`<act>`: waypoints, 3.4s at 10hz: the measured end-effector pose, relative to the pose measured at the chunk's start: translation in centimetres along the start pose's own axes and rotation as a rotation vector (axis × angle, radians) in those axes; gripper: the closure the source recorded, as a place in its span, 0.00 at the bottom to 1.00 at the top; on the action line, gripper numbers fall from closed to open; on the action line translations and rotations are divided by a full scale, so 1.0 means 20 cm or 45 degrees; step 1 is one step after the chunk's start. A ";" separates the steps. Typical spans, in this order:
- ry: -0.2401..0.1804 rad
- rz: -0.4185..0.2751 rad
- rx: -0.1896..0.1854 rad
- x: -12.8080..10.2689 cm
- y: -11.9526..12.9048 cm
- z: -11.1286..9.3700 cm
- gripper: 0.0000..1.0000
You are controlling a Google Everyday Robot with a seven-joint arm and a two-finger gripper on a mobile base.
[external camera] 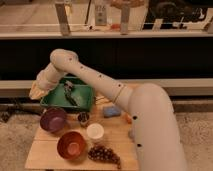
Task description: Place fork in paper cup
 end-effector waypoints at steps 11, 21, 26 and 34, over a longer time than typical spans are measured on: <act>-0.118 0.022 0.297 -0.14 0.65 -0.57 1.00; -0.413 0.191 0.207 0.29 1.16 -0.92 1.00; -0.442 0.177 0.234 0.52 1.25 -0.91 1.00; -0.477 0.175 0.173 0.80 1.14 -0.74 1.00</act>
